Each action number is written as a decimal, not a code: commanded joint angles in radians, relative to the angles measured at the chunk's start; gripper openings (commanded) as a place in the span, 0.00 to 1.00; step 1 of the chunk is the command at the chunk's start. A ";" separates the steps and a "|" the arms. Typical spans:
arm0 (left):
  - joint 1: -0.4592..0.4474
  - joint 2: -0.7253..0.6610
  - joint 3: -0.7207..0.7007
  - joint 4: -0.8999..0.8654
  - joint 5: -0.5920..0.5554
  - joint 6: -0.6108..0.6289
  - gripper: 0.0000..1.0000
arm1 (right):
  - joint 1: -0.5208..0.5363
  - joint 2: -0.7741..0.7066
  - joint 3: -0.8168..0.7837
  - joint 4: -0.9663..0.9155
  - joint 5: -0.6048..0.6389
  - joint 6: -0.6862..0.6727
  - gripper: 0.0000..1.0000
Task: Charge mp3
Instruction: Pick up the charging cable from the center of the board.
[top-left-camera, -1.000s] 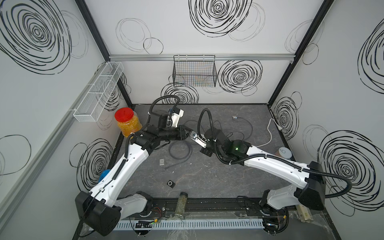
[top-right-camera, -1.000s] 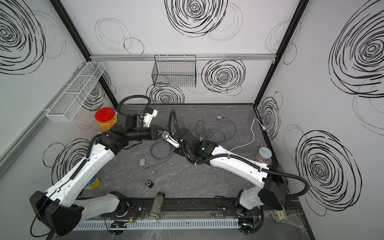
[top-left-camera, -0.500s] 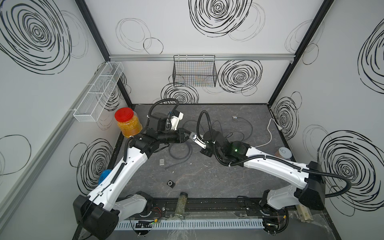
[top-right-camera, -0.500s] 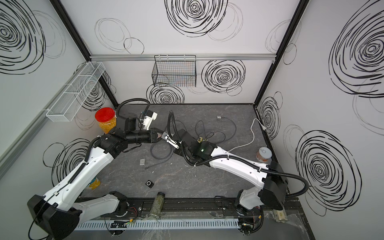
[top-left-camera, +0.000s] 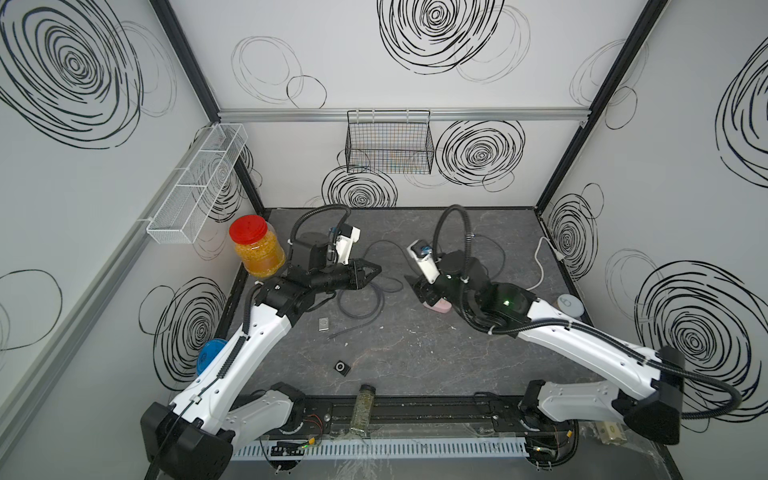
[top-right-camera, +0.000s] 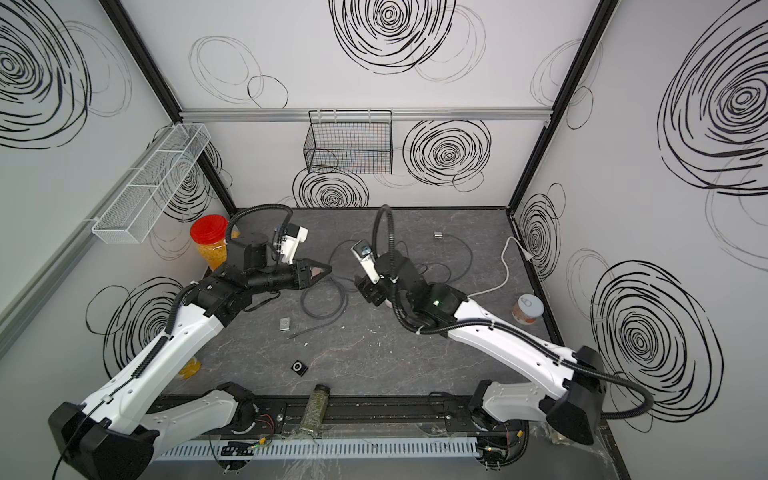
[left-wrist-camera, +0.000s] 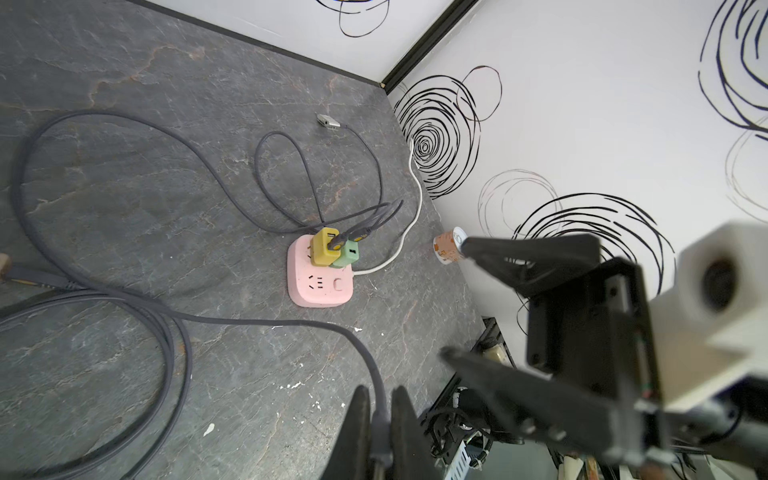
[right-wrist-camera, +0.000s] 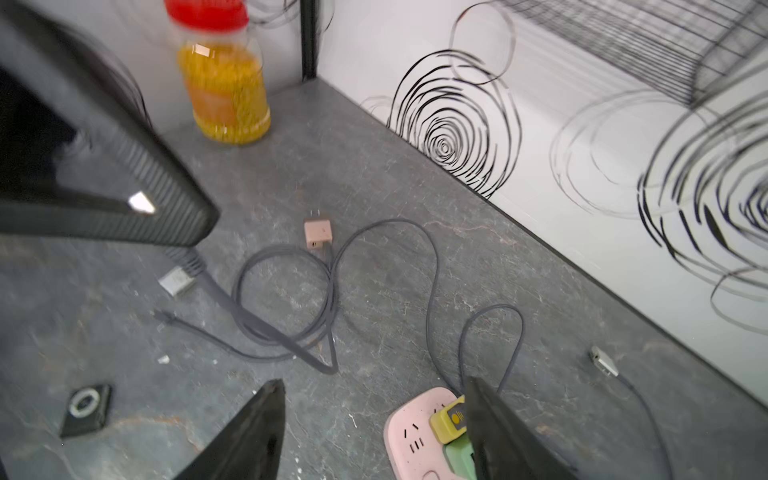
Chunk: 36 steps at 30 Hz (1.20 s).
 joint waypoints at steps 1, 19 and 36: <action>0.007 -0.054 -0.059 0.192 -0.043 -0.092 0.08 | -0.108 -0.185 -0.167 0.256 -0.280 0.379 0.73; -0.287 -0.261 -0.405 0.874 -0.513 -0.451 0.10 | -0.027 -0.160 -0.451 0.988 -0.426 0.978 0.74; -0.466 -0.133 -0.401 1.062 -0.664 -0.390 0.12 | -0.063 -0.031 -0.449 1.201 -0.404 1.149 0.65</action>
